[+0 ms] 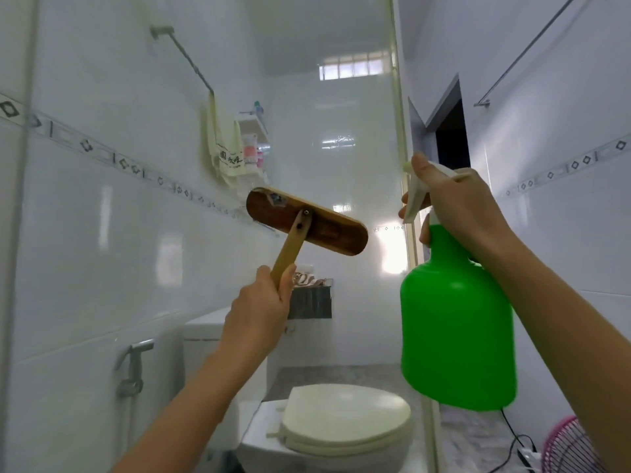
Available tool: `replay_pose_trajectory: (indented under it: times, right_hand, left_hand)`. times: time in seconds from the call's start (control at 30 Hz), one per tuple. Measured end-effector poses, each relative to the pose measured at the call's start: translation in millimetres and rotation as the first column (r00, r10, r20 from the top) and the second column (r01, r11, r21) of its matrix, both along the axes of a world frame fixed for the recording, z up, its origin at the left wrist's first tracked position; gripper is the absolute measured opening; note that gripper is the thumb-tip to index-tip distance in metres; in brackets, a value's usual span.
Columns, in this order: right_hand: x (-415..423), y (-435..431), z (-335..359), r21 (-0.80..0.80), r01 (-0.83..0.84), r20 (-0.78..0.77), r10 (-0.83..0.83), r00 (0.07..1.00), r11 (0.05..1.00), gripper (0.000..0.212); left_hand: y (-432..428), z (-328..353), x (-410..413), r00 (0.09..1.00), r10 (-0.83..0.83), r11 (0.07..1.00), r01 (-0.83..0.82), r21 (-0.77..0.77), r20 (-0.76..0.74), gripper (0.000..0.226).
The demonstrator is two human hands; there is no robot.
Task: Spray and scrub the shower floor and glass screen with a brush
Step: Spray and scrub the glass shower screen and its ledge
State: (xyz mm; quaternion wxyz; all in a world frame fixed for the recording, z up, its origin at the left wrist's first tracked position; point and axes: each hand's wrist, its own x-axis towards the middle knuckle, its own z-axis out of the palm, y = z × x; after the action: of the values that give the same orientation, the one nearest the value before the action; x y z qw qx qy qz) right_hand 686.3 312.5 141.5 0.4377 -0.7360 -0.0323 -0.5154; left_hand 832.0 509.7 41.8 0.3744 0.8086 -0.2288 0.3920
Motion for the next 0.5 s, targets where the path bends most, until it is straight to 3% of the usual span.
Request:
replay_pose_trajectory:
  times: [0.23, 0.5]
  right_hand:
    - [7, -3, -18, 0.012, -0.167, -0.006, 0.167, 0.986, 0.986, 0.050]
    - [4, -1, -31, 0.072, -0.346, 0.038, 0.344, 0.938, 0.936, 0.044]
  left_hand:
    - [-6, -37, -16, 0.995, -0.081, 0.997, 0.080, -0.012, -0.057, 0.044]
    - [-29, 88, -13, 0.997, 0.015, 0.999, -0.013, -0.029, 0.079, 0.051]
